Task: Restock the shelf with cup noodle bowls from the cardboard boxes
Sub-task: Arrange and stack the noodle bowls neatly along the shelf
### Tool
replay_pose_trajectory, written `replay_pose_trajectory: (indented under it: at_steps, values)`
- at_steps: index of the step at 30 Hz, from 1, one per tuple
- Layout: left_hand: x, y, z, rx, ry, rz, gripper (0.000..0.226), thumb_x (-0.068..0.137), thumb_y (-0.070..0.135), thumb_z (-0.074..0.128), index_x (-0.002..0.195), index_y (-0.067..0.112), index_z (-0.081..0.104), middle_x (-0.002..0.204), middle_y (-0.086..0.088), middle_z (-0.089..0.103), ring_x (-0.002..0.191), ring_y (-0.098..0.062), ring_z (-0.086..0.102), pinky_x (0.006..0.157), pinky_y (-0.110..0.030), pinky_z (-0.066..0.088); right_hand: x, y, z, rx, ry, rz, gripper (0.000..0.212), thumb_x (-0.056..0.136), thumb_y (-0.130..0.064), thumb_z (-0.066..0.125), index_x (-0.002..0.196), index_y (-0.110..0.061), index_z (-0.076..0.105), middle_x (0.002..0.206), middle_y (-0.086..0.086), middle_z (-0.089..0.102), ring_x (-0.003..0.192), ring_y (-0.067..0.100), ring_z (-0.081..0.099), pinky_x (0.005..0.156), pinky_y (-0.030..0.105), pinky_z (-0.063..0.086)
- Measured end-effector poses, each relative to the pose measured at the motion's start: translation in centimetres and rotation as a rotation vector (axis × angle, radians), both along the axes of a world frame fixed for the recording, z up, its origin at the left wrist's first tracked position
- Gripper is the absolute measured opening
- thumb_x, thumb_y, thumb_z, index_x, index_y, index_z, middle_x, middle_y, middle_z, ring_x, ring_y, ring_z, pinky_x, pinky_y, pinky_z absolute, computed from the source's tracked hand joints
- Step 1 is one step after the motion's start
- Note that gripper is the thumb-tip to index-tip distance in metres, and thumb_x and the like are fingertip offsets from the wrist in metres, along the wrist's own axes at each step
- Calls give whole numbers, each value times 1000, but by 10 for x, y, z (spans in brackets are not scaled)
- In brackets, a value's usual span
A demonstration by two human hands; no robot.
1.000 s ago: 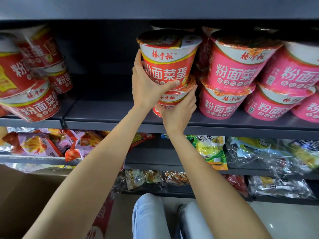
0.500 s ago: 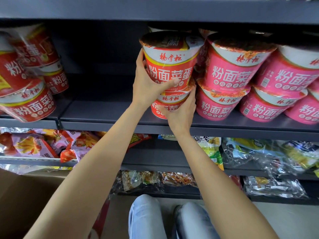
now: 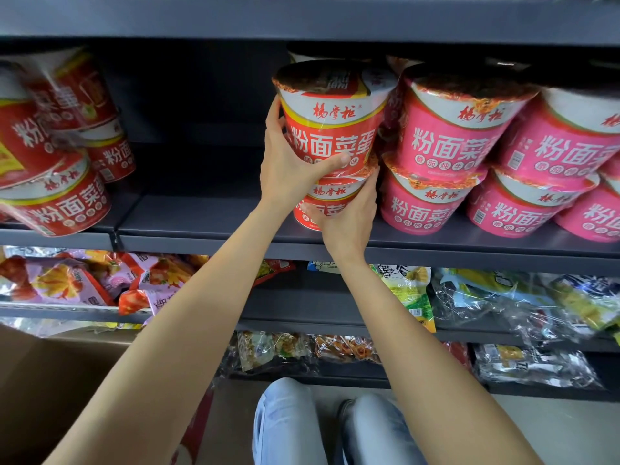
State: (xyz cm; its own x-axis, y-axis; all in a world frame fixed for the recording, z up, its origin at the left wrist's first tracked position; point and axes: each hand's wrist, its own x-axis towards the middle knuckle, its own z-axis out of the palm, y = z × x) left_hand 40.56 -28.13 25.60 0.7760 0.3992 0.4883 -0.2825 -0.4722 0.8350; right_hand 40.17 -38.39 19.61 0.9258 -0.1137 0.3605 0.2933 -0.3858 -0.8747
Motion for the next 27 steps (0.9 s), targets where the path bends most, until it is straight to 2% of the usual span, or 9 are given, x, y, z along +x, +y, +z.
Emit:
replay_pose_trajectory:
  at_steps: [5, 7, 9, 11, 14, 18, 22, 25, 27]
  values:
    - [-4, -4, 1, 21, 42, 1, 127, 56, 66, 80, 152, 22, 10, 147, 2, 41, 129, -12, 48, 101, -41, 49, -4, 1, -2, -1, 14, 30, 119, 67, -34, 85, 152, -12, 5, 157, 11, 14, 143, 26, 20, 111, 42, 31]
    - [-10, -5, 4, 43, 101, -2, 134, 55, 72, 75, 153, 19, 0, 149, 0, 38, 133, -14, 44, 104, -44, 46, -12, -1, -2, -20, 33, 24, 109, 75, -32, 80, 152, -9, 5, 158, 14, 7, 145, 29, 14, 112, 40, 26]
    - [-24, -2, 7, 58, 155, -2, 132, 59, 70, 75, 154, 18, -1, 154, -3, 32, 139, -19, 36, 109, -47, 40, -28, -5, -1, 17, 4, 11, 94, 83, -30, 72, 151, -9, 12, 157, 13, 14, 144, 26, 16, 113, 38, 23]
    - [-50, 8, 8, 138, 180, 29, 106, 75, 53, 74, 153, 16, 14, 155, -4, 30, 142, -20, 30, 114, -41, 32, -50, -8, -1, 93, -83, 42, 72, 89, -24, 65, 148, -11, 25, 149, 7, 33, 138, 20, 29, 111, 32, 28]
    - [-104, 37, 3, 279, 99, 124, 59, 89, 32, 66, 142, 18, 43, 147, -1, 43, 136, -15, 36, 111, -29, 30, -76, -1, 3, 78, -177, 180, 40, 92, -13, 58, 131, -14, 48, 119, -2, 62, 112, 10, 56, 95, 27, 44]
    - [-170, 101, -10, 399, 36, 224, 36, 93, 24, 61, 128, 19, 56, 124, 6, 60, 117, -9, 55, 100, -29, 44, -93, 41, 16, -169, -126, 508, 23, 91, -16, 59, 113, -21, 60, 88, -14, 70, 87, 8, 66, 84, 35, 53]
    - [-217, 180, -23, 288, 5, 461, 32, 92, 21, 62, 123, 13, 58, 106, 7, 65, 97, -1, 60, 88, -32, 51, -100, 111, 31, -328, -86, 771, 22, 91, -19, 60, 113, -21, 63, 95, -9, 71, 86, 14, 67, 83, 39, 54]
    - [-228, 241, -27, 197, 33, 660, 59, 86, 31, 69, 136, 15, 43, 129, 0, 53, 118, -18, 51, 101, -36, 43, -98, 173, 43, -279, -61, 868, 45, 88, -20, 65, 131, -20, 50, 120, -1, 61, 107, 12, 58, 94, 38, 49]
    - [-225, 271, -22, 18, 131, 640, 86, 83, 39, 72, 149, 17, 23, 150, -4, 34, 135, -17, 37, 108, -26, 31, -92, 217, 49, -213, -22, 913, 69, 86, -21, 69, 144, -22, 32, 140, 5, 46, 124, 18, 46, 103, 36, 41]
